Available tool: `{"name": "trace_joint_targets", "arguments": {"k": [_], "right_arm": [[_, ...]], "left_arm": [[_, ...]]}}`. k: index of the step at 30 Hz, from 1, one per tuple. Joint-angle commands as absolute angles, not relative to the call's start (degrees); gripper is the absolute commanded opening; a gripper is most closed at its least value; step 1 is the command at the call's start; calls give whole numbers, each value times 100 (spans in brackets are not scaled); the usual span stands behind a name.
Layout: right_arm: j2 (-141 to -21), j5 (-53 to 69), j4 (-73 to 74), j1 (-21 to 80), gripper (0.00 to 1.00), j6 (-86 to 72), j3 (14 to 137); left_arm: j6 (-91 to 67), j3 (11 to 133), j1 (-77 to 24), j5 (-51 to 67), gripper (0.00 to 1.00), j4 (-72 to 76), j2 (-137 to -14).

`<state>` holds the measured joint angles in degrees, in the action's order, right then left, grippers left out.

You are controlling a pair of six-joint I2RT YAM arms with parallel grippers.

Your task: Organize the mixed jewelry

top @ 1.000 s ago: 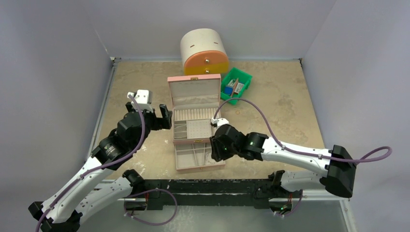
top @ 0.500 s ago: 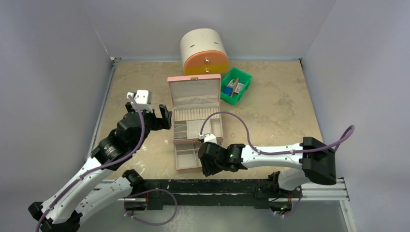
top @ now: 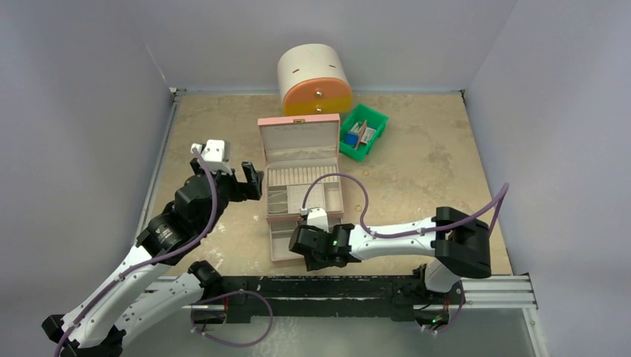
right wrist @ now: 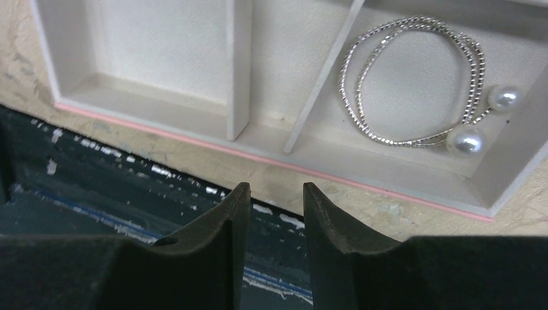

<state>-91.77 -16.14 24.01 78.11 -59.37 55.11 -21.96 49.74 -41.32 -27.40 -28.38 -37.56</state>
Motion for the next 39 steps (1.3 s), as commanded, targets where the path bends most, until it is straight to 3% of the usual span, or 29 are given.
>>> {"name": "trace_joint_targets", "arguments": {"k": [1, 39], "right_arm": [[-9393, -2133, 2635, 7878, 38, -6355, 5809], [-10402, -4137, 2777, 7913, 27, -7629, 6491]], "left_arm": [[-2232, 5067, -4137, -2646, 94, -2679, -3634], [-2305, 5034, -4133, -2782, 93, -2691, -3471]]}}
